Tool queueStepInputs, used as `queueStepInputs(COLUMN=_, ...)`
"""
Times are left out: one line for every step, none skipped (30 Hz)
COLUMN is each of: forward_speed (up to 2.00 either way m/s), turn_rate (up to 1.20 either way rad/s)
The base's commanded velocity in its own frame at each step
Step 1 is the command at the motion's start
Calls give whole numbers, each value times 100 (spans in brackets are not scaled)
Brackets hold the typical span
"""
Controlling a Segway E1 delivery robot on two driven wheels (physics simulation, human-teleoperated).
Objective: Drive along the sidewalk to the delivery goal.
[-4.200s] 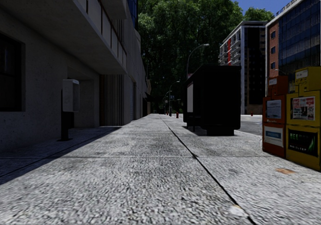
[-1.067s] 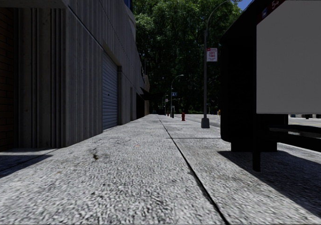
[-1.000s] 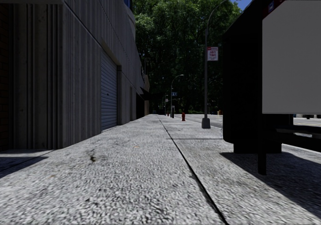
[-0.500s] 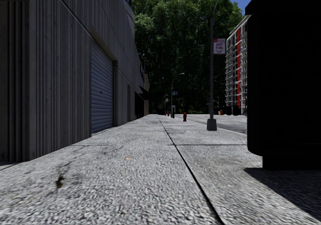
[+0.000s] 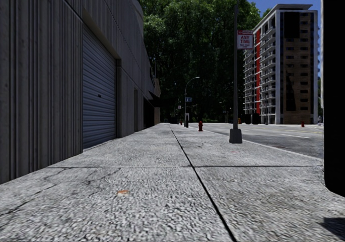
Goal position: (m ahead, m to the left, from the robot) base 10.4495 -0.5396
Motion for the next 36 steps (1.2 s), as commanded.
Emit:
queueStepInputs(forward_speed=200, turn_rate=0)
queueStepInputs(forward_speed=200, turn_rate=0)
queueStepInputs(forward_speed=200, turn_rate=0)
queueStepInputs(forward_speed=200, turn_rate=0)
queueStepInputs(forward_speed=200, turn_rate=0)
queueStepInputs(forward_speed=200, turn_rate=0)
queueStepInputs(forward_speed=200, turn_rate=0)
queueStepInputs(forward_speed=200, turn_rate=0)
queueStepInputs(forward_speed=200, turn_rate=0)
queueStepInputs(forward_speed=200, turn_rate=0)
queueStepInputs(forward_speed=200, turn_rate=0)
queueStepInputs(forward_speed=200, turn_rate=0)
queueStepInputs(forward_speed=200, turn_rate=0)
queueStepInputs(forward_speed=200, turn_rate=0)
queueStepInputs(forward_speed=200, turn_rate=0)
queueStepInputs(forward_speed=200, turn_rate=0)
queueStepInputs(forward_speed=200, turn_rate=0)
queueStepInputs(forward_speed=200, turn_rate=0)
queueStepInputs(forward_speed=200, turn_rate=0)
queueStepInputs(forward_speed=200, turn_rate=0)
queueStepInputs(forward_speed=200, turn_rate=0)
queueStepInputs(forward_speed=200, turn_rate=0)
queueStepInputs(forward_speed=200, turn_rate=0)
queueStepInputs(forward_speed=200, turn_rate=0)
queueStepInputs(forward_speed=200, turn_rate=0)
queueStepInputs(forward_speed=200, turn_rate=0)
queueStepInputs(forward_speed=200, turn_rate=0)
queueStepInputs(forward_speed=200, turn_rate=0)
queueStepInputs(forward_speed=200, turn_rate=0)
queueStepInputs(forward_speed=200, turn_rate=0)
queueStepInputs(forward_speed=200, turn_rate=0)
queueStepInputs(forward_speed=200, turn_rate=0)
queueStepInputs(forward_speed=200, turn_rate=0)
queueStepInputs(forward_speed=200, turn_rate=0)
queueStepInputs(forward_speed=200, turn_rate=0)
queueStepInputs(forward_speed=200, turn_rate=0)
